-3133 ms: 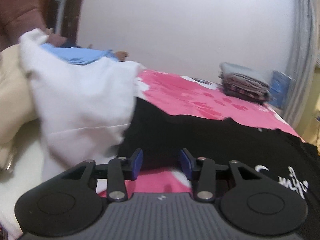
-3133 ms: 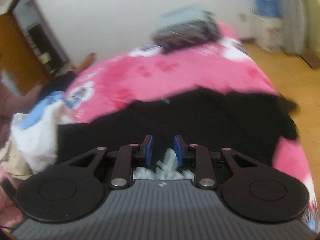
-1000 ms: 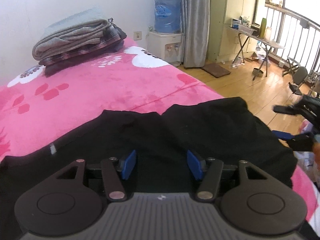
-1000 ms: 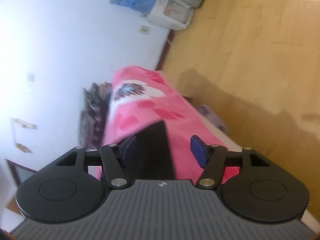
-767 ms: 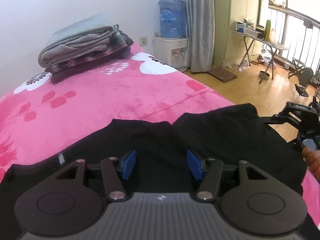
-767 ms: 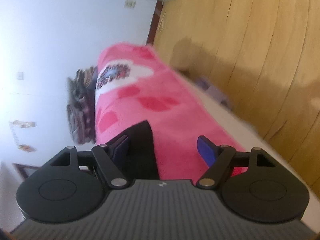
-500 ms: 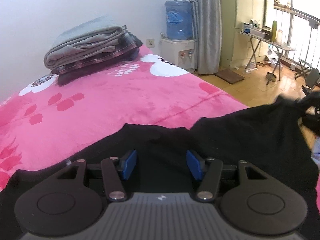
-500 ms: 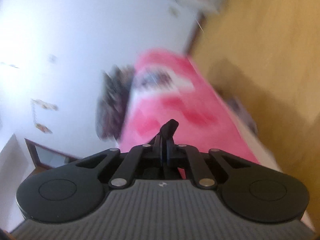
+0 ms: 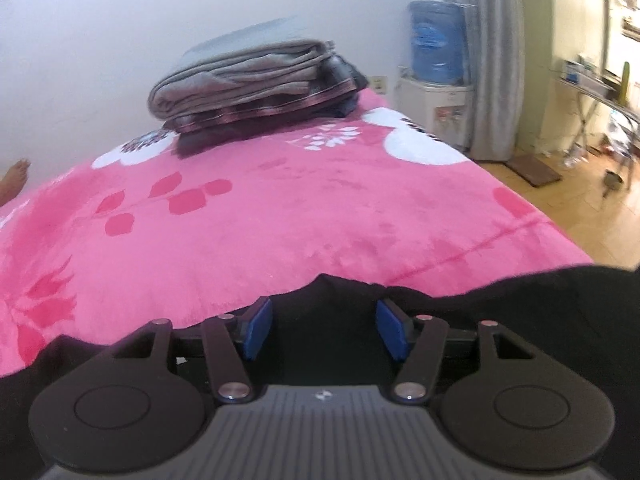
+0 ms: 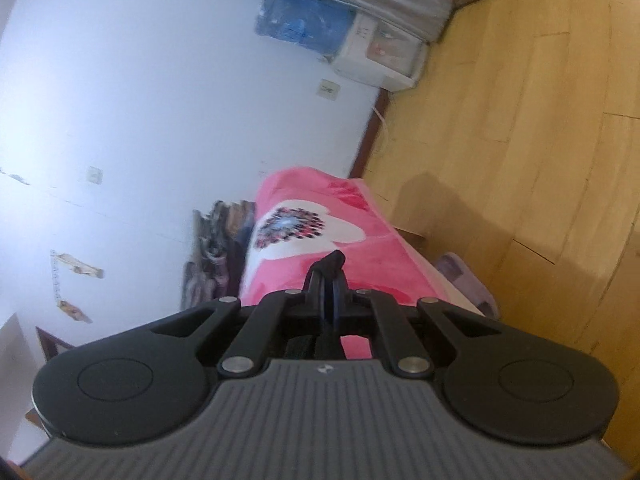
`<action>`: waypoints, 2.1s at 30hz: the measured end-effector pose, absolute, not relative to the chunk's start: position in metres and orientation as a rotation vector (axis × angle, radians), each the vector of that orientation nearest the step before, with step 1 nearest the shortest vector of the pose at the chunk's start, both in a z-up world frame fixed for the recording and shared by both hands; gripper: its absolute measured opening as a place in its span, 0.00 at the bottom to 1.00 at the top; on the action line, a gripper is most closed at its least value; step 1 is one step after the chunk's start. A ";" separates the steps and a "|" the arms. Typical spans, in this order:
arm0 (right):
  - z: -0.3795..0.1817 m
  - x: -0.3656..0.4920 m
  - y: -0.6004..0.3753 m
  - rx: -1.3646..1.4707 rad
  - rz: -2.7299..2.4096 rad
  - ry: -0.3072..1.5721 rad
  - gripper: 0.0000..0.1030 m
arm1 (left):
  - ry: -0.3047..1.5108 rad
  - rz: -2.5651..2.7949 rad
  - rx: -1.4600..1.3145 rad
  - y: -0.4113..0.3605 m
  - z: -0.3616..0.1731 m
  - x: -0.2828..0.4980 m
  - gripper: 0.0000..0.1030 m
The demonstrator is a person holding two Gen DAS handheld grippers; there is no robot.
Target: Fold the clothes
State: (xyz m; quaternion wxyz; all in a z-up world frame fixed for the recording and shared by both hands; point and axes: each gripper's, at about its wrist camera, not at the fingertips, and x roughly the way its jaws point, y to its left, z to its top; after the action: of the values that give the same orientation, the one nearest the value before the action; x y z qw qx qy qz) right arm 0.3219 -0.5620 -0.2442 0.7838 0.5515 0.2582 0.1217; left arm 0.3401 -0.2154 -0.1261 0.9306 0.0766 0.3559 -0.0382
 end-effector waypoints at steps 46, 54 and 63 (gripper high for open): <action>-0.136 0.300 -0.532 0.867 -0.028 0.615 0.02 | 0.791 -0.037 0.032 -0.092 -0.096 0.266 0.64; -0.044 0.251 -0.414 0.394 0.312 0.571 0.05 | 0.753 -0.054 0.110 -0.078 -0.075 0.263 0.65; -0.090 0.136 -0.251 -0.246 0.595 0.620 0.45 | 0.809 -0.184 -0.007 -0.093 -0.081 0.255 0.66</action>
State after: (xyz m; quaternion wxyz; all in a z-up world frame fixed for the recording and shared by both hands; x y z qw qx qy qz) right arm 0.1364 -0.2513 -0.0896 0.9017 -0.1191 0.2998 0.2877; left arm 0.2552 -0.0931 -0.0813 0.9152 -0.0034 0.3929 -0.0894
